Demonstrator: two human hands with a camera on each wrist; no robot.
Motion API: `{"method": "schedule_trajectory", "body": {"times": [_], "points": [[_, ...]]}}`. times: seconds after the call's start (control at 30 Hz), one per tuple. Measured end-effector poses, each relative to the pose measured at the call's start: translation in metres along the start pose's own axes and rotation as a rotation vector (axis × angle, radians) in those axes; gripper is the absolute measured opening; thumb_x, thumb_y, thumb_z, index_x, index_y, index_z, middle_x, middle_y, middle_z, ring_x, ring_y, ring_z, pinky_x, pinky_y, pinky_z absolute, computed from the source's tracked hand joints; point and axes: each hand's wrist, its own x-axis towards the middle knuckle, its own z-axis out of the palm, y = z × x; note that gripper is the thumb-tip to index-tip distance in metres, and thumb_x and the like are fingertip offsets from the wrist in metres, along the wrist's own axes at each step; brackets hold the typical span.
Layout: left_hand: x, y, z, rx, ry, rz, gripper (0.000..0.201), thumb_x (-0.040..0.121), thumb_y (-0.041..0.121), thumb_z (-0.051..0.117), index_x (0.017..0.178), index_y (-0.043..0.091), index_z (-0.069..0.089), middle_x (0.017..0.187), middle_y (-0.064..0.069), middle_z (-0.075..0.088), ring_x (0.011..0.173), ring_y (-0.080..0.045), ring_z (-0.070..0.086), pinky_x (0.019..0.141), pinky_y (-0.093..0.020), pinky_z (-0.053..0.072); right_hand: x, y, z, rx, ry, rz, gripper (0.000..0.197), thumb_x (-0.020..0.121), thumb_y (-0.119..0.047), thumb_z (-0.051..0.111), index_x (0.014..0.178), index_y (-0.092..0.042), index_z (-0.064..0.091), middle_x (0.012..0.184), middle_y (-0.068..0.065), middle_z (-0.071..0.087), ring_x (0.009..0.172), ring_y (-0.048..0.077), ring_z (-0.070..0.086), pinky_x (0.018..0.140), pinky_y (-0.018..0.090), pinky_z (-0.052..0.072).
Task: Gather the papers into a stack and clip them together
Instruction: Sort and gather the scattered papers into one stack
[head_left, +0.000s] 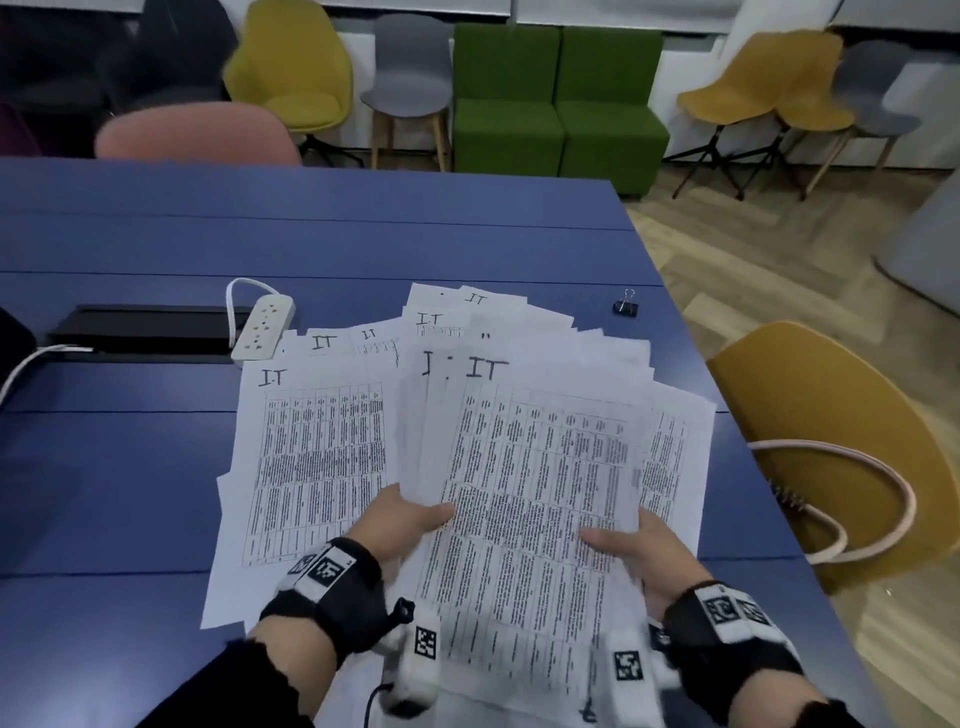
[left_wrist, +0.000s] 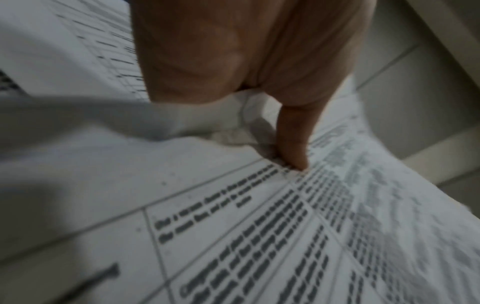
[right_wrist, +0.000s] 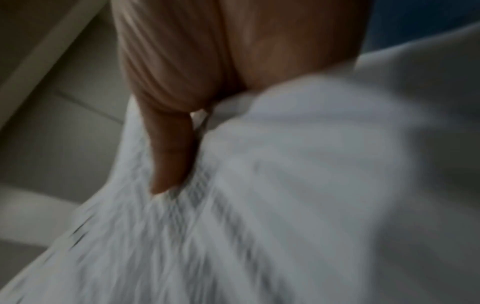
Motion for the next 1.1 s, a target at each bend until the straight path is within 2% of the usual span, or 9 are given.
{"method": "schedule_trajectory", "body": {"times": [0.17,0.27,0.33,0.4,0.47,0.6,0.8,1.0,1.1], "points": [[-0.008,0.001,-0.01,-0.197,-0.107,0.036,0.04,0.081,-0.005,0.068,0.114,0.015,0.058,0.114,-0.004,0.067,0.107,-0.015,0.058,0.103,-0.033,0.033,-0.006,-0.01,-0.02,0.069,-0.211,-0.043,0.092,0.039,-0.017,0.095,0.12,-0.003,0.056,0.115,0.015,0.069,0.103,0.028,0.067,0.087,0.041,0.055],[-0.008,0.001,-0.006,-0.136,-0.127,-0.001,0.042,0.077,0.004,0.075,0.115,0.01,0.059,0.115,-0.009,0.068,0.113,-0.022,0.058,0.108,-0.037,0.035,-0.008,-0.017,-0.004,-0.35,-0.09,-0.091,0.051,0.072,-0.01,0.078,0.119,-0.013,0.057,0.11,0.002,0.071,0.103,0.018,0.067,0.097,0.039,0.049],[-0.005,-0.003,0.003,-0.044,-0.114,-0.025,0.071,0.063,0.023,0.089,0.122,0.005,0.055,0.12,-0.01,0.067,0.12,-0.028,0.056,0.112,-0.047,0.033,-0.007,-0.017,0.007,-0.549,-0.053,-0.098,0.038,0.08,-0.012,0.071,0.115,-0.018,0.056,0.105,-0.002,0.069,0.097,0.013,0.065,0.083,0.024,0.049],[-0.004,-0.001,0.01,0.026,-0.041,-0.005,0.058,0.07,0.021,0.086,0.114,0.007,0.052,0.111,-0.005,0.065,0.116,-0.025,0.054,0.112,-0.047,0.032,-0.004,-0.016,0.011,-0.579,-0.012,-0.095,0.032,0.082,-0.013,0.07,0.111,-0.018,0.056,0.101,-0.002,0.067,0.094,0.014,0.064,0.078,0.021,0.046],[0.0,0.001,0.012,0.05,0.007,0.05,0.027,0.083,0.012,0.074,0.1,0.015,0.054,0.096,0.001,0.065,0.103,-0.02,0.059,0.105,-0.04,0.039,-0.003,-0.015,0.01,-0.52,0.027,-0.104,0.034,0.081,-0.01,0.07,0.113,-0.014,0.06,0.101,0.003,0.07,0.094,0.019,0.067,0.085,0.031,0.052],[-0.001,0.014,0.001,0.196,0.015,0.296,0.026,0.088,0.029,0.068,0.11,0.016,0.064,0.092,0.006,0.067,0.079,-0.005,0.064,0.07,-0.02,0.05,-0.008,-0.023,-0.012,-0.211,0.136,-0.118,0.035,0.083,0.005,0.064,0.111,-0.015,0.062,0.103,0.006,0.071,0.098,0.026,0.066,0.092,0.043,0.049],[0.026,0.006,-0.018,1.009,0.165,0.452,0.069,0.078,0.064,0.057,0.139,0.035,0.043,0.147,0.005,0.041,0.138,-0.024,0.034,0.111,-0.05,0.031,0.001,-0.035,-0.061,0.109,0.307,-0.02,0.047,0.089,0.001,0.057,0.135,-0.006,0.046,0.128,0.005,0.055,0.115,0.035,0.055,0.096,0.048,0.042],[0.038,-0.001,0.027,1.422,-0.044,0.271,0.078,0.09,0.05,0.052,0.15,0.048,0.003,0.162,0.009,-0.013,0.148,-0.034,-0.018,0.108,-0.074,0.0,0.003,-0.02,-0.078,-0.023,0.324,0.172,0.03,0.092,-0.003,0.055,0.122,-0.003,0.052,0.112,0.015,0.061,0.082,0.03,0.059,0.066,0.042,0.048],[0.038,-0.003,0.03,1.468,-0.122,0.232,0.079,0.087,0.058,0.052,0.149,0.05,0.004,0.162,0.012,-0.015,0.147,-0.033,-0.019,0.108,-0.073,0.0,0.002,-0.01,-0.086,-0.01,0.293,0.233,0.062,0.08,-0.002,0.068,0.137,-0.003,0.043,0.132,0.01,0.053,0.117,0.039,0.052,0.1,0.057,0.04]]}}
